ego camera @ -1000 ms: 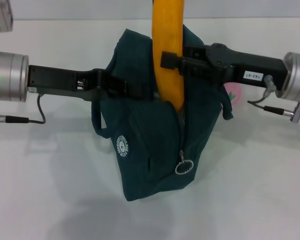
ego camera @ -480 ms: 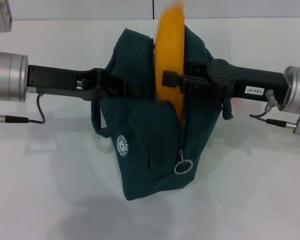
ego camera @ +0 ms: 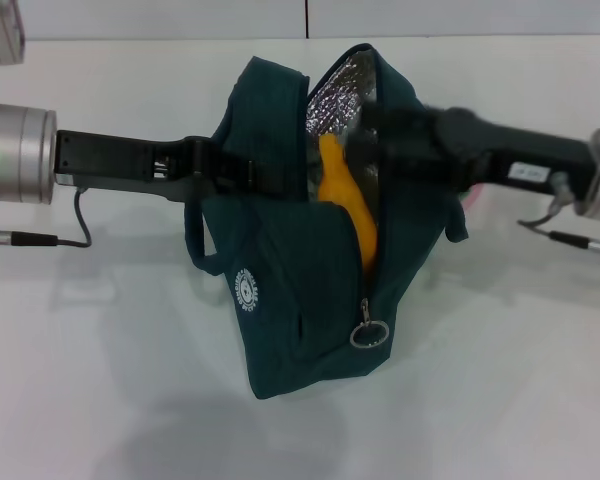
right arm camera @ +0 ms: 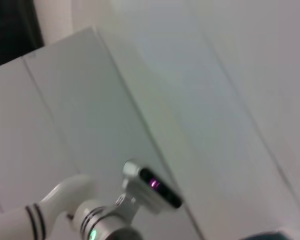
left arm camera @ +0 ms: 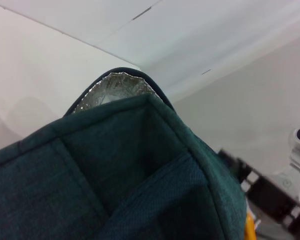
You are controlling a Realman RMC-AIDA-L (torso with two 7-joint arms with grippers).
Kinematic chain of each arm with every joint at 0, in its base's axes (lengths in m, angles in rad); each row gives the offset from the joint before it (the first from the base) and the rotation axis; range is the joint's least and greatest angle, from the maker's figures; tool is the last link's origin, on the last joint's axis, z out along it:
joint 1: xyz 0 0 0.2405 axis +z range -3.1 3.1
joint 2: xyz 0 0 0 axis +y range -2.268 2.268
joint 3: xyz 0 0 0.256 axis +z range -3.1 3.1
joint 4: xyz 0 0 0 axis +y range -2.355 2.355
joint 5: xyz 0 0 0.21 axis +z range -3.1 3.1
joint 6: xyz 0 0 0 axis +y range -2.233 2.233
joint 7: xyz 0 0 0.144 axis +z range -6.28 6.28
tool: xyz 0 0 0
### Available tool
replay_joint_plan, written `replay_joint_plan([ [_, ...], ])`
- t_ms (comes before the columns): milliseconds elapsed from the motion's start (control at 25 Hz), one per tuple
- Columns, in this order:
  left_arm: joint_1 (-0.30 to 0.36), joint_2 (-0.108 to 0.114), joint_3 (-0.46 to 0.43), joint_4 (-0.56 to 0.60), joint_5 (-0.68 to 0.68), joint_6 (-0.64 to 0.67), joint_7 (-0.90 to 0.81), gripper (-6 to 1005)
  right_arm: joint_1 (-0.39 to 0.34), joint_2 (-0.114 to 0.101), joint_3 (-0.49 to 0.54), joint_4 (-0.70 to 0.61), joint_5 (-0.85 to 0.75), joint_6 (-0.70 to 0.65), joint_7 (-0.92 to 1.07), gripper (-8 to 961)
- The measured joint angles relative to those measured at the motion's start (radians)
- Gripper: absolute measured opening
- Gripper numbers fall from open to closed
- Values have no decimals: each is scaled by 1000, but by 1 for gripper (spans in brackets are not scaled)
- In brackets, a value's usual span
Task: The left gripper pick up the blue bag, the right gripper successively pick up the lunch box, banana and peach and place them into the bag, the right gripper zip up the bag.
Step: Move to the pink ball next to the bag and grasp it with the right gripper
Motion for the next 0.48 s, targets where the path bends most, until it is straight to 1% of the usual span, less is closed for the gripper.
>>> replay_joint_plan([
  [120,1,0,0,0,0,0,-1,32,-36,0,63,-32,1,-9,-8,865],
  [240,6,0,0,0,-1,0,-1,32,-70,-2,150,-65,2,-28,-17,864],
  [320,8,0,0,0,-1,0,1,32,-86,-6,210,-83,0,-35,-23,864],
  [440,10,1,0,0,-1,0,2,32,-98,-23,260,-91,-12,-10,-36,863],
  [480,10,1,0,0,-1,0,2,32,-99,-33,265,-90,-24,19,-43,863],
])
